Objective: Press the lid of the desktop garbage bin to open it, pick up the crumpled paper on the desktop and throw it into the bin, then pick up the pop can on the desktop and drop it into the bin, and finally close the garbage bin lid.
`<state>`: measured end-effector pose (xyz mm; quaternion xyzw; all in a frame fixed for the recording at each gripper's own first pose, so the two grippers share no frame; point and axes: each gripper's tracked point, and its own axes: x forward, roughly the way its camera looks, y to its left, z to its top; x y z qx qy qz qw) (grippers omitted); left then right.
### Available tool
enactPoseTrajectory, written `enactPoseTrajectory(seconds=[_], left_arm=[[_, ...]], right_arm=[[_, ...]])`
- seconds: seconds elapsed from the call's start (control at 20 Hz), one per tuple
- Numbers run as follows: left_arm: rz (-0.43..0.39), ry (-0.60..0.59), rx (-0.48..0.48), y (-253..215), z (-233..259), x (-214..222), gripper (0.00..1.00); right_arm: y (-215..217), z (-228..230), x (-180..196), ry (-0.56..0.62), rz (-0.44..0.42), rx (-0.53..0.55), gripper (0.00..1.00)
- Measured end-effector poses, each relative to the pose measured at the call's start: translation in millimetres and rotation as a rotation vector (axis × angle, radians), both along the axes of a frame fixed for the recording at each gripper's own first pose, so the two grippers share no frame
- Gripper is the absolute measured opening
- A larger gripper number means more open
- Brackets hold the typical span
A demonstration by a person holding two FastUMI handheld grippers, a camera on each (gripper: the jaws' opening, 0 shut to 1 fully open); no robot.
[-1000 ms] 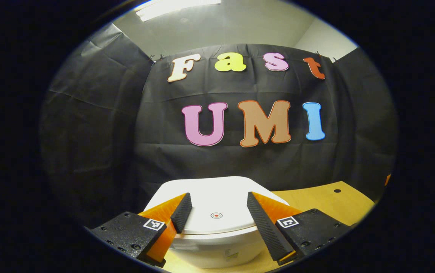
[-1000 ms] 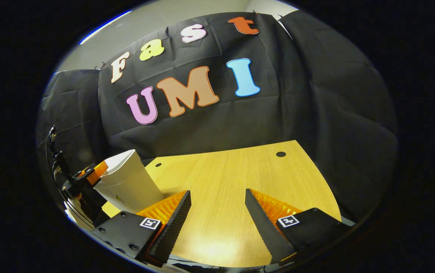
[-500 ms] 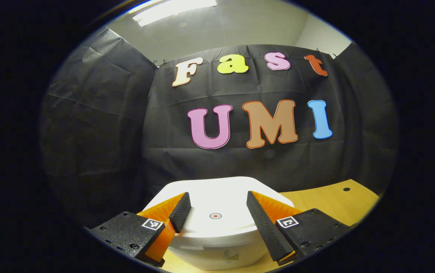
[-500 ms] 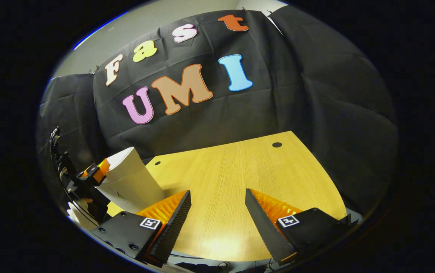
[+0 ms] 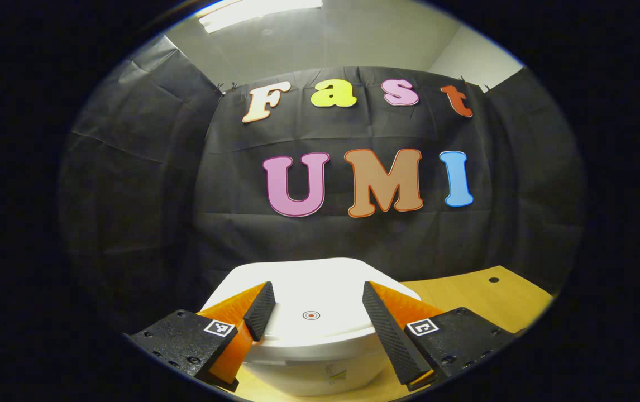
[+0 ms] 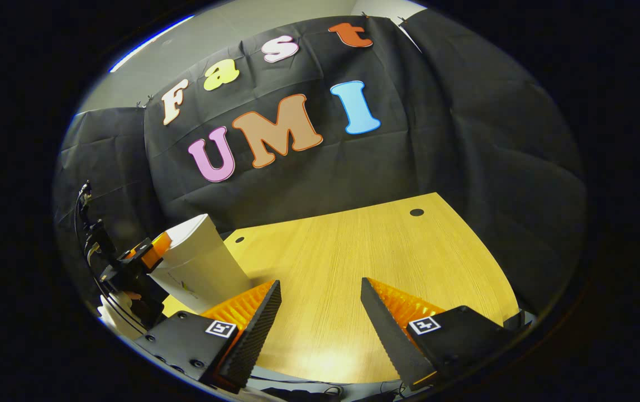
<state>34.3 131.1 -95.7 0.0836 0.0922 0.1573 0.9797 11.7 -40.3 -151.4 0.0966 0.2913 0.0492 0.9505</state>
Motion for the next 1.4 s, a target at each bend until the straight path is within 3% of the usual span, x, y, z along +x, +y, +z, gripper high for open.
enactPoseTrajectory(seconds=[0.15,0.3,0.45,0.5,0.7,1.0,1.1,1.15,1.4], left_arm=[[0.021,0.040,-0.031,0.8,0.2,-1.4,0.93],[0.013,-0.017,-0.045,-6.6,24.9,1.3,0.95],[-0.038,-0.055,-0.036,-23.2,46.8,3.3,0.94],[-0.061,-0.073,-0.058,-34.8,55.0,4.1,0.93],[-0.146,-0.134,-0.120,-80.1,78.3,3.7,0.93],[-0.260,-0.120,-0.191,-133.5,61.9,-15.4,0.92],[-0.286,-0.103,-0.211,-141.1,55.0,-17.3,0.92],[-0.295,-0.097,-0.220,-143.5,52.5,-18.6,0.93],[-0.318,-0.084,-0.278,-145.6,44.8,-19.1,0.93]], right_arm=[[10.7,8.9,1.8,-0.025,0.006,0.008,0.96],[25.6,18.3,6.4,-0.057,0.012,0.004,0.96],[42.8,31.9,13.3,-0.113,0.018,0.000,0.96],[49.3,37.6,16.3,-0.131,0.021,0.000,0.92],[65.7,53.4,21.6,-0.187,0.023,0.009,0.96],[58.6,68.3,6.8,-0.282,-0.084,-0.001,0.96],[52.4,69.8,-0.6,-0.310,-0.118,-0.032,0.92],[50.3,70.0,-3.9,-0.319,-0.132,-0.043,0.96],[48.5,66.5,-13.5,-0.326,-0.170,-0.053,0.95]])
